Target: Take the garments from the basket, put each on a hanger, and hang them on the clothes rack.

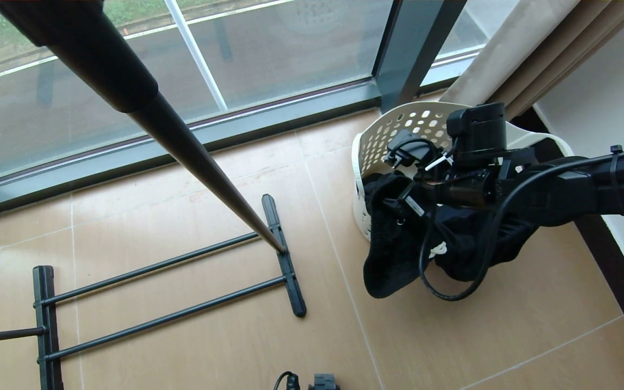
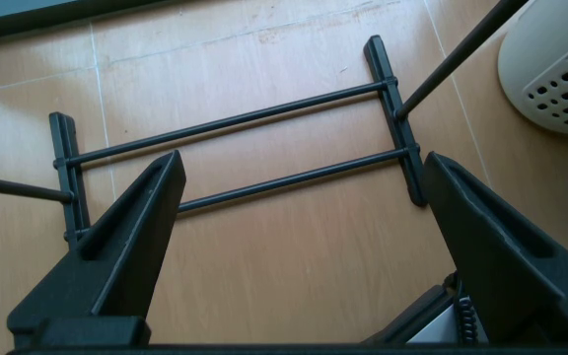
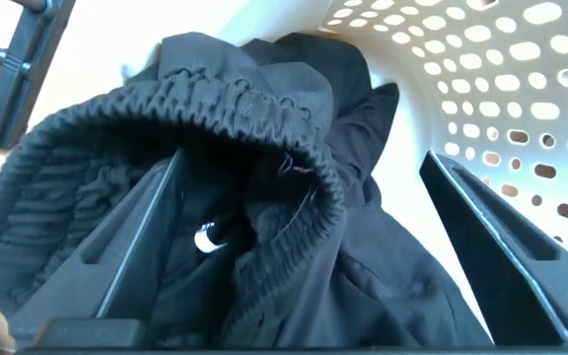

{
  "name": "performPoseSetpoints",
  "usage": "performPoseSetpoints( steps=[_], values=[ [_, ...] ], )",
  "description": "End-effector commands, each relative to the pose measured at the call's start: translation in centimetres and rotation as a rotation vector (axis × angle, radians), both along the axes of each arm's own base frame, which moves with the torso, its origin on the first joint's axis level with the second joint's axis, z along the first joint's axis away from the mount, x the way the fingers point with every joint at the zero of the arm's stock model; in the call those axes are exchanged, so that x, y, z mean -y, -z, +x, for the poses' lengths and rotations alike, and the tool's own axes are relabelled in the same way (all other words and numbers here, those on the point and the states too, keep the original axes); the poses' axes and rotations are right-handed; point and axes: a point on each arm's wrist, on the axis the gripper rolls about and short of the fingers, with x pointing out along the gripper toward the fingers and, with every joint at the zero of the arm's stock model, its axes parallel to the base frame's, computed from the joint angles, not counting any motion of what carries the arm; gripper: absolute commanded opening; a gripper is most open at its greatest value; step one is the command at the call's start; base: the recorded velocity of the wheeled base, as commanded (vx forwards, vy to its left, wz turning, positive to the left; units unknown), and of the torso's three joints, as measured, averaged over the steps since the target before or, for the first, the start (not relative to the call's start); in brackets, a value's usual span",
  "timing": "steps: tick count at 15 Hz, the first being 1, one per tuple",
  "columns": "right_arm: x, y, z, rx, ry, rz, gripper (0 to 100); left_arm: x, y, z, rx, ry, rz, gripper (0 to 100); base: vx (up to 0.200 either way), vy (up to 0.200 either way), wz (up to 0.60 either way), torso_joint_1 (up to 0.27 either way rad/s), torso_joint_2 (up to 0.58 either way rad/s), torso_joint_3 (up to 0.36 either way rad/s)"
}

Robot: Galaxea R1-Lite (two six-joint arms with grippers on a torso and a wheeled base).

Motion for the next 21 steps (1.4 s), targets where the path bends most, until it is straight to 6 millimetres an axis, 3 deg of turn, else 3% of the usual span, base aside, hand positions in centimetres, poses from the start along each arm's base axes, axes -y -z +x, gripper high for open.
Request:
performPoseSetpoints(
  steps=[1, 5, 7, 11, 12, 15, 18, 21],
  values=[
    [0.0, 0.1, 0.2, 0.000, 0.001, 0.003, 0, 0.0, 0.0, 0.0, -0.001, -0.001, 0.000, 100, 0.000, 0.000, 0.00, 0.000, 0.00, 0.000],
    [0.2, -0.2, -0.3, 0.005, -0.002, 0.010, 0, 0.0, 0.0, 0.0, -0.001, -0.001, 0.000, 100, 0.000, 0.000, 0.00, 0.000, 0.00, 0.000],
    [1.0, -1.2, -2.1, 0.012, -0.004, 0.017, 0, 0.0, 0.0, 0.0, -0.001, -0.001, 0.000, 100, 0.000, 0.000, 0.00, 0.000, 0.00, 0.000],
    [2.8, -5.2, -9.3, 0.055, 0.012, 0.195, 0, 0.0, 0.0, 0.0, -0.001, -0.001, 0.000, 100, 0.000, 0.000, 0.00, 0.000, 0.00, 0.000],
    [3.4, -6.7, -13.1, 0.073, -0.005, 0.299, 0, 0.0, 0.0, 0.0, -0.001, -0.001, 0.000, 100, 0.000, 0.000, 0.00, 0.000, 0.00, 0.000],
    [4.9, -8.2, -19.5, 0.125, -0.096, 0.395, 0, 0.0, 0.0, 0.0, -0.001, -0.001, 0.000, 100, 0.000, 0.000, 0.00, 0.000, 0.00, 0.000],
    [6.1, -8.6, -23.1, 0.144, -0.152, 0.491, 0, 0.0, 0.0, 0.0, -0.001, -0.002, -0.002, 100, 0.000, 0.000, 0.00, 0.000, 0.00, 0.000],
    [7.5, -7.1, -25.0, 0.122, -0.148, 0.530, 0, 0.0, 0.0, 0.0, -0.001, 0.001, 0.000, 100, 0.000, 0.000, 0.00, 0.000, 0.00, 0.000]
  ],
)
